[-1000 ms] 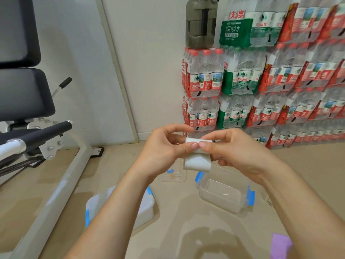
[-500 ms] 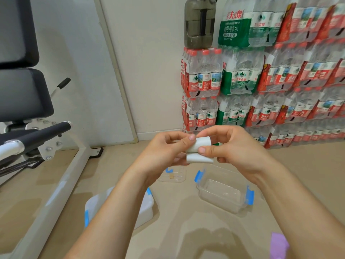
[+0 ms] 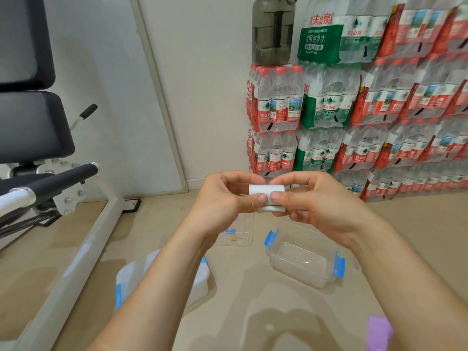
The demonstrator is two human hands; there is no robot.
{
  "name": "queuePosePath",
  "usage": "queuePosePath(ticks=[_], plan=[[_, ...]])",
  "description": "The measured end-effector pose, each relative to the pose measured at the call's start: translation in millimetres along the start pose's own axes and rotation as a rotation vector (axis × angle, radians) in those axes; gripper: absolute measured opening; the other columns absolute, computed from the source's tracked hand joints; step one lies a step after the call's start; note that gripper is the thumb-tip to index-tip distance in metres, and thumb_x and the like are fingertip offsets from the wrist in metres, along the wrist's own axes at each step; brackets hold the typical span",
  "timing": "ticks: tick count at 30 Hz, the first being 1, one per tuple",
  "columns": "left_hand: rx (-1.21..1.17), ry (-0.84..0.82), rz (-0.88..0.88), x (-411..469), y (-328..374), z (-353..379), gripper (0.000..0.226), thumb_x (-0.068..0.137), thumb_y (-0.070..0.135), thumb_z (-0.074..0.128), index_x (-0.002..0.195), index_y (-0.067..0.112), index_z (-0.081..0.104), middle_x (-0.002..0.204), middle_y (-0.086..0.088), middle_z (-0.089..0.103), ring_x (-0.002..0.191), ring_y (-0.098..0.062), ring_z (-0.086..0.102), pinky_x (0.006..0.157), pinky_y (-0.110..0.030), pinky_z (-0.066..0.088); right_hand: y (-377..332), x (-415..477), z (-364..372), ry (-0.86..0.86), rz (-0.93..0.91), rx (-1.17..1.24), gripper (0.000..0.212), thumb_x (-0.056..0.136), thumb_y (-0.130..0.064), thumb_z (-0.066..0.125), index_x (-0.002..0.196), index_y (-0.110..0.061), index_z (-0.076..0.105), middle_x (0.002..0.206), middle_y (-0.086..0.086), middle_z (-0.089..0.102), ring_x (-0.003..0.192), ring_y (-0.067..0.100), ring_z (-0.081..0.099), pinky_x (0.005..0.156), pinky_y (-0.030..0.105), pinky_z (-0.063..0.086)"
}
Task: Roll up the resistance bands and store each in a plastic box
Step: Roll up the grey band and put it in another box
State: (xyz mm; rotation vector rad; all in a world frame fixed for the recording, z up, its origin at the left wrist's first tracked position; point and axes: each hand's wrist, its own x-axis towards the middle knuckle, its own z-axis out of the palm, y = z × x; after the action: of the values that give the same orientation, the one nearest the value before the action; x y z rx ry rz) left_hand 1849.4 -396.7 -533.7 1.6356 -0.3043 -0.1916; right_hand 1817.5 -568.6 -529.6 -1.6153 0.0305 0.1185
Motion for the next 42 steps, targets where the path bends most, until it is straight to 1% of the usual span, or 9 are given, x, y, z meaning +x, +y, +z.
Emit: queuePosePath(ticks=[4, 8, 12, 18, 25, 29, 33, 38, 42], plan=[[-0.019, 0.012, 0.061, -0.9, 0.8, 3.0, 0.028, 0.071, -0.012, 0.073, 0.085, 0.011, 0.068, 0.083, -0.008, 0.072, 0.069, -0.014, 0.068, 0.06, -0.019, 0.052, 1.1, 1.9, 1.3, 0.024, -0.061, 0.035, 0.025, 0.073, 0.004, 0.073, 0.094, -0.01, 0.069, 0.088, 0.018, 0.069, 0.065, 0.017, 0.064, 0.062, 0.026, 0.041], [-0.086, 0.044, 0.126, -0.3, 1.8, 6.0, 0.031, 0.07, -0.018, 0.07, 0.081, 0.011, 0.064, 0.073, 0.004, 0.07, 0.064, -0.012, 0.066, 0.056, -0.018, 0.05, 4.6, 4.4, 4.6, 0.06, -0.106, 0.159, 0.041, 0.066, -0.002, 0.08, 0.104, -0.005, 0.066, 0.106, 0.028, 0.067, 0.09, 0.046, 0.063, 0.085, 0.052, 0.049], [-0.109, 0.089, 0.198, -1.9, 1.2, 9.0, 0.033, 0.07, -0.021, 0.067, 0.08, 0.01, 0.06, 0.068, 0.008, 0.066, 0.062, -0.01, 0.062, 0.056, -0.019, 0.051, 4.3, 3.0, 15.4, 0.111, -0.106, 0.331, 0.049, 0.061, -0.011, 0.079, 0.108, -0.007, 0.066, 0.098, 0.017, 0.066, 0.084, 0.022, 0.061, 0.075, 0.028, 0.049], [-0.001, 0.201, 0.264, -2.3, -8.8, 23.2, 0.037, 0.07, -0.016, 0.071, 0.074, 0.014, 0.05, 0.078, 0.001, 0.062, 0.062, -0.003, 0.06, 0.053, -0.016, 0.049, 5.5, 2.8, 24.9, 0.318, -0.194, 0.145, 0.046, 0.068, 0.004, 0.078, 0.108, -0.014, 0.064, 0.091, 0.007, 0.075, 0.074, 0.014, 0.071, 0.066, 0.023, 0.051], [0.125, 0.323, 0.331, 2.8, -20.1, 26.9, 0.045, 0.066, -0.001, 0.076, 0.065, 0.03, 0.042, 0.075, 0.001, 0.058, 0.069, -0.015, 0.058, 0.057, -0.026, 0.052, 5.5, -1.9, 35.0, 0.357, -0.315, 0.038, 0.047, 0.069, 0.007, 0.076, 0.109, -0.014, 0.063, 0.095, -0.003, 0.075, 0.085, 0.006, 0.071, 0.081, 0.031, 0.058], [0.095, 0.278, 0.346, 1.8, -20.8, 29.1, 0.046, 0.068, 0.004, 0.08, 0.07, 0.024, 0.039, 0.08, -0.007, 0.066, 0.075, -0.022, 0.066, 0.057, -0.023, 0.051, 2.2, -2.1, 29.5, 0.315, -0.306, 0.043, 0.04, 0.071, 0.004, 0.077, 0.106, -0.012, 0.066, 0.096, 0.0, 0.074, 0.082, 0.007, 0.072, 0.073, 0.023, 0.058], [0.337, 0.22, 0.403, -0.4, -19.5, 31.3, 0.054, 0.062, 0.017, 0.086, 0.08, 0.036, 0.039, 0.098, 0.004, 0.059, 0.088, -0.007, 0.059, 0.063, -0.019, 0.052, -5.3, -3.2, 16.1, 0.295, -0.245, -0.001, 0.039, 0.072, 0.0, 0.078, 0.105, -0.014, 0.063, 0.091, 0.004, 0.075, 0.069, 0.013, 0.07, 0.067, 0.035, 0.057], [0.839, 0.016, 0.695, -1.6, -15.6, 20.7, 0.087, 0.061, 0.027, 0.087, 0.132, 0.035, 0.039, 0.139, 0.015, 0.04, 0.125, -0.003, 0.042, 0.101, -0.016, 0.037, -11.3, -8.0, -0.7, 0.179, -0.158, -0.041, 0.05, 0.069, -0.001, 0.08, 0.111, -0.018, 0.056, 0.082, 0.007, 0.075, 0.066, 0.022, 0.065, 0.078, 0.047, 0.055], [0.87, 0.04, 0.716, -2.4, -15.8, 22.4, 0.064, 0.062, 0.029, 0.084, 0.119, 0.026, 0.056, 0.12, 0.014, 0.061, 0.109, -0.01, 0.056, 0.091, -0.03, 0.048, -7.8, -7.5, -2.5, 0.098, -0.101, -0.11, 0.051, 0.071, -0.003, 0.079, 0.114, -0.02, 0.055, 0.085, 0.008, 0.076, 0.084, 0.025, 0.071, 0.085, 0.039, 0.053]])
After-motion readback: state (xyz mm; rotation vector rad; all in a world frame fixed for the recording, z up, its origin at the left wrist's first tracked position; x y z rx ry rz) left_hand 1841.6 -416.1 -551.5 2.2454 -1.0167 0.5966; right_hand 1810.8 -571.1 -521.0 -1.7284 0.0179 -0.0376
